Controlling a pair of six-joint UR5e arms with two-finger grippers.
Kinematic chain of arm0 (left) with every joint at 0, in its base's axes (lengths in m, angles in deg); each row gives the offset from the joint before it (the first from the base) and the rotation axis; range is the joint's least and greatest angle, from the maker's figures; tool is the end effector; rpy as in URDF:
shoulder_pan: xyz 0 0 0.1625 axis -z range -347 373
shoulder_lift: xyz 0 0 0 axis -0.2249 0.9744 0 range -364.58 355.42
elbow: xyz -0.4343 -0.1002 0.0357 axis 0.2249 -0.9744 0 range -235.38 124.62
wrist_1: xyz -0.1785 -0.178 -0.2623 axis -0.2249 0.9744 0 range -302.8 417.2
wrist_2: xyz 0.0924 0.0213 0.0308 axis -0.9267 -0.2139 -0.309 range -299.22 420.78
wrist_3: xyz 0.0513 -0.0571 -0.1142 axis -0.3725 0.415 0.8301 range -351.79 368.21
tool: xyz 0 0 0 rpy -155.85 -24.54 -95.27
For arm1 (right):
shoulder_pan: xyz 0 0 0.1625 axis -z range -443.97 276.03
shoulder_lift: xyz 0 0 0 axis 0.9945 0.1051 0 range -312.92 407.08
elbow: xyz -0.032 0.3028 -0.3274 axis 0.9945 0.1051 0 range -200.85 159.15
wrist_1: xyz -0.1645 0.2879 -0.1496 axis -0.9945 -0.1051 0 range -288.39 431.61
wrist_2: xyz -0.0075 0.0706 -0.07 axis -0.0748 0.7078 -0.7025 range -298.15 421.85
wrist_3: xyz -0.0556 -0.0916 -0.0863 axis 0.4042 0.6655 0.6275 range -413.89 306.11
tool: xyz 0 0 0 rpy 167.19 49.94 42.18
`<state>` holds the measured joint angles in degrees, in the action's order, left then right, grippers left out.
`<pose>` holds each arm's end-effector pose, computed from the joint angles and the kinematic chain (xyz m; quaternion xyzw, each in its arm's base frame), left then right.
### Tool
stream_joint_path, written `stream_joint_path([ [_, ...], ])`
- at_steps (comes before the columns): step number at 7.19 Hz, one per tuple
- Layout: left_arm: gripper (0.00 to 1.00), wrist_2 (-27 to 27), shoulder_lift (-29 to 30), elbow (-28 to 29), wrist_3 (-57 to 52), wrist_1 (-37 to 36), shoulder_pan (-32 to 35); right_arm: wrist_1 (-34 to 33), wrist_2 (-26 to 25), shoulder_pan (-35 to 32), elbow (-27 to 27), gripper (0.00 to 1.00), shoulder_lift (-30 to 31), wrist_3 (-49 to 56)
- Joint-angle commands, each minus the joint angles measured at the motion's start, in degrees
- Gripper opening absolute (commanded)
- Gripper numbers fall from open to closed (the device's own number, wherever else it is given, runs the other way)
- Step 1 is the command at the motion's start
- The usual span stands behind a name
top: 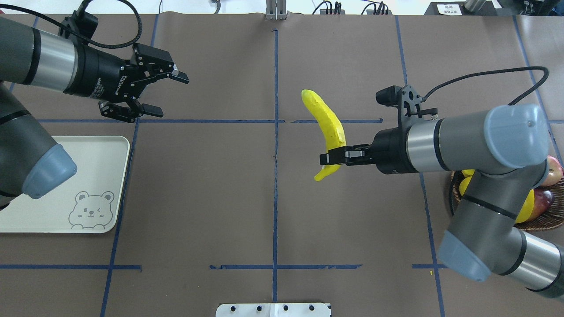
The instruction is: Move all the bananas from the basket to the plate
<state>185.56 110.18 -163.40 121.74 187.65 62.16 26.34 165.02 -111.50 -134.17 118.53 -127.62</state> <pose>0.3245 -0.4593 0.2529 -0.0772 0.6675 -0.2630 0.6923 -0.4263 -0.3373 0.2689 0.1767 -0.6633 -0.0073 0.7272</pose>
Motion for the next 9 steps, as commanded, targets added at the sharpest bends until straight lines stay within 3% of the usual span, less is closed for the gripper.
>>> stream_joint_path([
  [1, 0.99, -3.90, 3.88, 0.01, 2.23, -4.49, -4.66, -2.09, -7.44, 5.45, 0.64, 0.06, -4.45, -2.27],
  [3, 0.99, -6.92, 5.55, 0.70, 5.38, -4.60, -8.82, -4.92, -10.01, 7.48, 0.90, 0.06, -7.29, -3.00],
  [9, 0.99, -9.91, 6.09, 1.76, 4.60, -4.60, -13.57, -4.75, -10.10, 8.72, 1.61, 0.07, -8.61, -3.00],
])
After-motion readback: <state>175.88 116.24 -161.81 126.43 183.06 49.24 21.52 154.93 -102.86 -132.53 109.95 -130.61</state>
